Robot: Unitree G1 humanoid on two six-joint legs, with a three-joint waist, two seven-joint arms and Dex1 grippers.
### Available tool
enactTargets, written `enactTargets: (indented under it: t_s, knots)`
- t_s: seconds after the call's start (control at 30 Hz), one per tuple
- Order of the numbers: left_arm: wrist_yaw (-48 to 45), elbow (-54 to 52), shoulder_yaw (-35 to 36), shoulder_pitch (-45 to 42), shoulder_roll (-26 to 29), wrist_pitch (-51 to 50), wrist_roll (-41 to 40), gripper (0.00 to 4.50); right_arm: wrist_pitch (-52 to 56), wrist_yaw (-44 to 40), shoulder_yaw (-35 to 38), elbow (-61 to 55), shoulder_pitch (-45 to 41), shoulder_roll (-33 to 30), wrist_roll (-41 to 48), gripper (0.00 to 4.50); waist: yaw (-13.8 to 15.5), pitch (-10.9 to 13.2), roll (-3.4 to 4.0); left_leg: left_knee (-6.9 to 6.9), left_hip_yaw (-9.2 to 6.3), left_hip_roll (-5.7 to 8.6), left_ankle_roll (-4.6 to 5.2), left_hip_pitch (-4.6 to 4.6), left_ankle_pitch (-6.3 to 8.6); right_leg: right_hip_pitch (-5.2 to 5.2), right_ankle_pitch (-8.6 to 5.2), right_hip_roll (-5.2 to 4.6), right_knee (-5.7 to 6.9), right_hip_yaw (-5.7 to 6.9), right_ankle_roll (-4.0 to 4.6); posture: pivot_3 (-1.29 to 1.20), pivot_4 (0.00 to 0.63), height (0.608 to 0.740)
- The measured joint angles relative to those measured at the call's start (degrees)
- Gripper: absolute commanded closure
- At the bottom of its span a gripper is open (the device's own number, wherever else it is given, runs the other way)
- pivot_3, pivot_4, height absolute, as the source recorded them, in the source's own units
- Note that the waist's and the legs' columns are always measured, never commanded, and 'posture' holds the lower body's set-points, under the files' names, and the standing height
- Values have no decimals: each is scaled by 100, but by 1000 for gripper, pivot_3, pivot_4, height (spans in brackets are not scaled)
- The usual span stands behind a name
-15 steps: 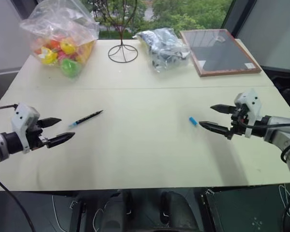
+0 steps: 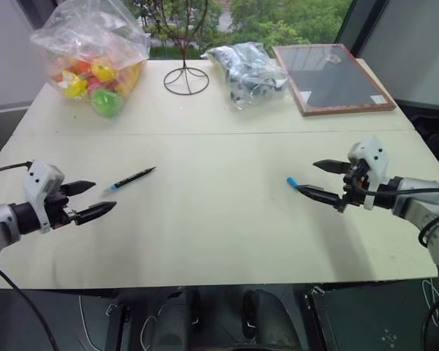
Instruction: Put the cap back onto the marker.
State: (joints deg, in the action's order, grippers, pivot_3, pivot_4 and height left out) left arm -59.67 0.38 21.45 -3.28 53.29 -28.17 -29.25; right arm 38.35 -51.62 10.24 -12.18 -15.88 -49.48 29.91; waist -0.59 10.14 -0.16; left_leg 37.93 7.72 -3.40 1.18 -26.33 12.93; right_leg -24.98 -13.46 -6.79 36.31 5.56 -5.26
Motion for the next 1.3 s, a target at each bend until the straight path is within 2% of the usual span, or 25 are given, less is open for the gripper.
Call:
enactTargets:
  t_s: [0.6, 0.77, 0.97, 1.13, 1.3]
  knots:
    - [-118, 409, -18, -395, 4, 108, 61, 58, -185, -92, -58, 74, -6, 0, -56, 0, 4, 0, 0, 1, 0, 1, 0, 0, 0, 1, 8, 1, 0, 1, -14, 0, 150, 740]
    - [-416, 1696, -677, -1801, -1, 816, 563, 58, 165, -98, -205, -114, -644, 234, 286, 0, 10, 0, 0, 8, -2, 13, -1, -1, -2, 6, 13, 5, 0, 7, -9, 0, 150, 740]
    - [-1100, 3696, -1788, -3481, -558, 1881, 1420, 58, 389, -88, -588, -578, -1123, 402, 409, 0, 35, -1, -3, 12, 9, 33, 0, -11, -4, 7, 15, 4, 2, 10, -14, 0, 150, 740]
    - [-1421, 4999, -2259, -4271, -930, 2630, 1963, 58, 748, 139, -595, -1131, -1182, 436, 679, 0, 23, 0, -5, 16, 4, 33, 3, -13, -2, 7, 15, 4, 5, 12, -15, 0, 150, 740]
    - [-1448, 5857, -2366, -4767, -1208, 3228, 2331, 58, 1025, 429, -483, -1676, -1155, 444, 1006, 0, 8, -1, -7, 19, 1, 34, 7, -14, 0, 8, 15, 3, 4, 12, -15, 0, 150, 740]
